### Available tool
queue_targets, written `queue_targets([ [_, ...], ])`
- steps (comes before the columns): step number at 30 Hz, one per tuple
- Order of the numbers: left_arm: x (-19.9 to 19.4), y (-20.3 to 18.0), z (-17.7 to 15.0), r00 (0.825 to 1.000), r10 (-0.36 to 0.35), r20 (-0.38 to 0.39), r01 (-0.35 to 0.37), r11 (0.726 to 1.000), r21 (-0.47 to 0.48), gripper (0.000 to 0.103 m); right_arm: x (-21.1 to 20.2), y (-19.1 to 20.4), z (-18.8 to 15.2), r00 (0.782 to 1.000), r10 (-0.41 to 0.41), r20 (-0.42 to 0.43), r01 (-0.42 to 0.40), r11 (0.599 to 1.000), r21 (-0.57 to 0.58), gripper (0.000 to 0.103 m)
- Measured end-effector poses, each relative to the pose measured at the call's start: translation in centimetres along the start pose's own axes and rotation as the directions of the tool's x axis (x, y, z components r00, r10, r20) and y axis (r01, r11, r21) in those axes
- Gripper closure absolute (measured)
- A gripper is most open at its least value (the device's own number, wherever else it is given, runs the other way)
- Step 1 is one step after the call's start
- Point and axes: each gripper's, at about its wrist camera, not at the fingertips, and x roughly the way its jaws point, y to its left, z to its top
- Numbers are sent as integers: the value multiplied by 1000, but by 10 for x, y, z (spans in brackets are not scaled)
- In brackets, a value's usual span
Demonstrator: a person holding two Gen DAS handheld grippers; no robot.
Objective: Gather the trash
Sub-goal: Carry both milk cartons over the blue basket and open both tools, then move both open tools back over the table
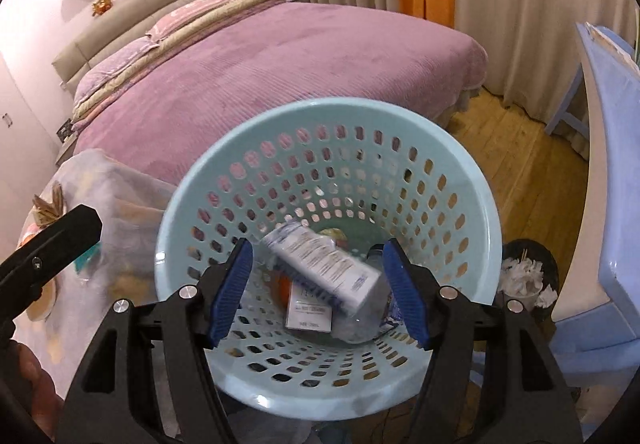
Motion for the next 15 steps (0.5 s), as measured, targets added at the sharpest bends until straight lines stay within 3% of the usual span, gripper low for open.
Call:
queue_targets([
  [10, -64, 16, 2, 993, 43, 113, -42, 999, -12, 41, -28, 42, -1, 998, 51, 40, -48, 996, -76, 39],
  [15, -100, 38, -4, 980, 104, 167, -100, 994, -36, 40, -36, 64, -4, 995, 84, 46, -78, 990, -120, 39],
])
